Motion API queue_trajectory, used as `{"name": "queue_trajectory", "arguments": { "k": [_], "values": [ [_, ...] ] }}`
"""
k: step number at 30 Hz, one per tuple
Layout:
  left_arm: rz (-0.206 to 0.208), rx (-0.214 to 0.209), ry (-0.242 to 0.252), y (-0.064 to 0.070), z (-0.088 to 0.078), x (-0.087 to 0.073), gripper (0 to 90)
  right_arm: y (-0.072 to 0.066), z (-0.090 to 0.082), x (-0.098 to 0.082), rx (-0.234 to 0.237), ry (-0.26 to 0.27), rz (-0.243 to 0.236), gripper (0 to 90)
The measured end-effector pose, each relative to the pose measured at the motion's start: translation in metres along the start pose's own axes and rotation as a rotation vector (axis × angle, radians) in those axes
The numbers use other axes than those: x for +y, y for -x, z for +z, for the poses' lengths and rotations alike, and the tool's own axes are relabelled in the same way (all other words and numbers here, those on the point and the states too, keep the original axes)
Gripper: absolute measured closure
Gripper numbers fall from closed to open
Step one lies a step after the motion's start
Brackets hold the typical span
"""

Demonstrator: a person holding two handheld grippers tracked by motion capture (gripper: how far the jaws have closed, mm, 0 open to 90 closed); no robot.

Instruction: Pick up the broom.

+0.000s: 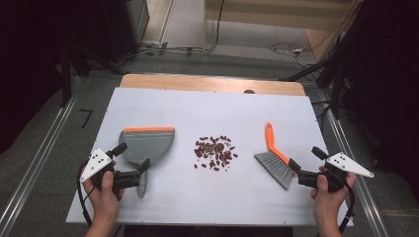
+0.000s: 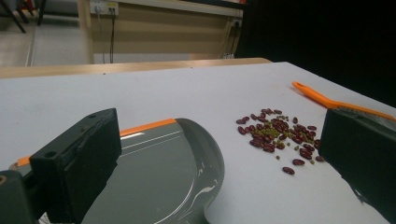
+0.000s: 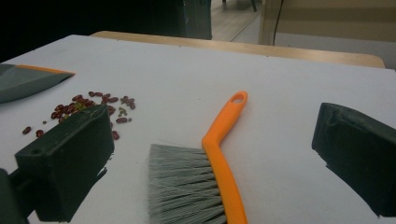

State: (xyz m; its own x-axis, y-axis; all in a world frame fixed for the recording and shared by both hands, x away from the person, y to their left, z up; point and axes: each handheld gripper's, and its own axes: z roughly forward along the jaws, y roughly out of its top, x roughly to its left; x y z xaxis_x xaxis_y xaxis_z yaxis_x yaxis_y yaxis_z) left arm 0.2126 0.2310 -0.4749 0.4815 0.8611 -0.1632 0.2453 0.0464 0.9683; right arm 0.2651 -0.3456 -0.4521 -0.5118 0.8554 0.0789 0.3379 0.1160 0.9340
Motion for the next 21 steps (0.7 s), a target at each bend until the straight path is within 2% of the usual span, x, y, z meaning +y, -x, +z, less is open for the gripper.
{"name": "queue_trajectory", "arguments": {
  "k": [2,7,9,11,15,17,21],
  "values": [
    [0.007,-0.003,-0.003,0.000,0.001,0.000,0.0,-0.002,0.000,0.003,-0.002,-0.003,-0.014,0.0],
    [0.024,0.003,-0.011,0.000,0.002,-0.001,0.0,-0.006,-0.003,0.015,0.008,0.016,-0.011,0.0],
    [0.027,0.009,-0.008,0.000,0.002,-0.001,0.0,-0.011,-0.006,0.021,-0.003,0.017,-0.042,0.0],
    [0.030,0.010,-0.011,0.001,0.003,-0.001,0.0,-0.015,-0.006,0.029,-0.013,0.011,-0.078,0.0],
    [0.030,0.012,-0.015,0.001,0.005,-0.001,0.0,-0.019,-0.004,0.048,-0.020,0.011,-0.080,0.0],
    [0.032,0.006,-0.019,0.002,0.006,-0.002,0.0,-0.021,-0.001,0.058,-0.048,0.000,-0.096,0.0],
    [0.035,0.001,-0.016,0.002,0.007,-0.003,0.0,-0.025,0.009,0.076,-0.042,-0.013,-0.118,0.0]
  ]
}}
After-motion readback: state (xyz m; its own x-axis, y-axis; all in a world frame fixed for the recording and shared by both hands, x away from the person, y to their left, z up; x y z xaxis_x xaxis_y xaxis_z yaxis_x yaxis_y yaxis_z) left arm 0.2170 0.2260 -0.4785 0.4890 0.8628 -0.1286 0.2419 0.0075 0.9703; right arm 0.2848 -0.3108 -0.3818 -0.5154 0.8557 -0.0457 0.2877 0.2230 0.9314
